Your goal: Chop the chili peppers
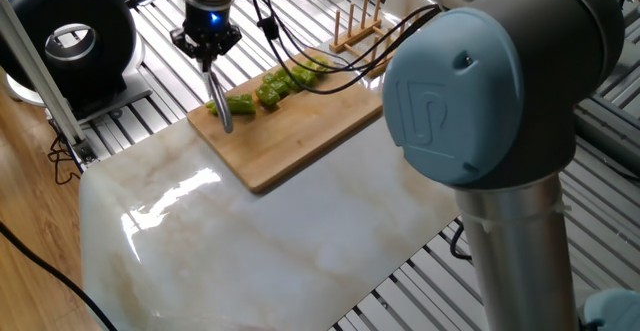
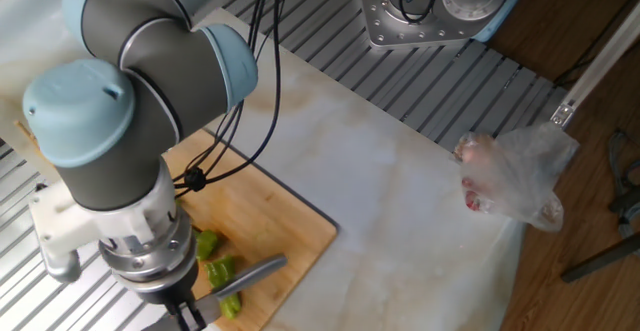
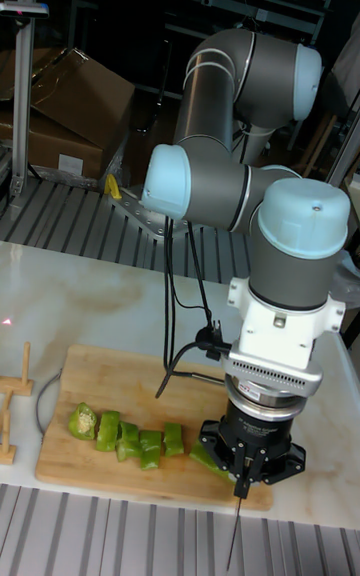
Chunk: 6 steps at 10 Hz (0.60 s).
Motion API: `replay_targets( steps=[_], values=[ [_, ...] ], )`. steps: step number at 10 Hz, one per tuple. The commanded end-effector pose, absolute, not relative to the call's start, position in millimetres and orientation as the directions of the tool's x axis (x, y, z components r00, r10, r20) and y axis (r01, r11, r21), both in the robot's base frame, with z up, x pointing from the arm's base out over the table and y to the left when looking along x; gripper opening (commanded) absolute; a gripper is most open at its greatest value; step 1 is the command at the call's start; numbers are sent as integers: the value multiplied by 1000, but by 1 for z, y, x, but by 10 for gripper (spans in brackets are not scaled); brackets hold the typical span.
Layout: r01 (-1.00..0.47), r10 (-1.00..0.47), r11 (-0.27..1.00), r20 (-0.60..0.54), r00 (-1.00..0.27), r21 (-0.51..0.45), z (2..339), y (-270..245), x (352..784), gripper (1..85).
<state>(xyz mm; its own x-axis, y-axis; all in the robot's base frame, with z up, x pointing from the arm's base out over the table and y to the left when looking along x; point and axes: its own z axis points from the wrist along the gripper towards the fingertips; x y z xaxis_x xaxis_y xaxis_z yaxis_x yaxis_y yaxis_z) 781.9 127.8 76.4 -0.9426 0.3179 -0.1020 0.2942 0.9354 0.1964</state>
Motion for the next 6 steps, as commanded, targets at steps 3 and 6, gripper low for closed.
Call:
replay_targets(
  steps=[3, 6],
  values=[
    [266, 282, 944, -59, -957, 193, 76, 134, 767, 13],
    [179, 190, 971, -56, -980, 156, 76, 129, 757, 13]
  ],
)
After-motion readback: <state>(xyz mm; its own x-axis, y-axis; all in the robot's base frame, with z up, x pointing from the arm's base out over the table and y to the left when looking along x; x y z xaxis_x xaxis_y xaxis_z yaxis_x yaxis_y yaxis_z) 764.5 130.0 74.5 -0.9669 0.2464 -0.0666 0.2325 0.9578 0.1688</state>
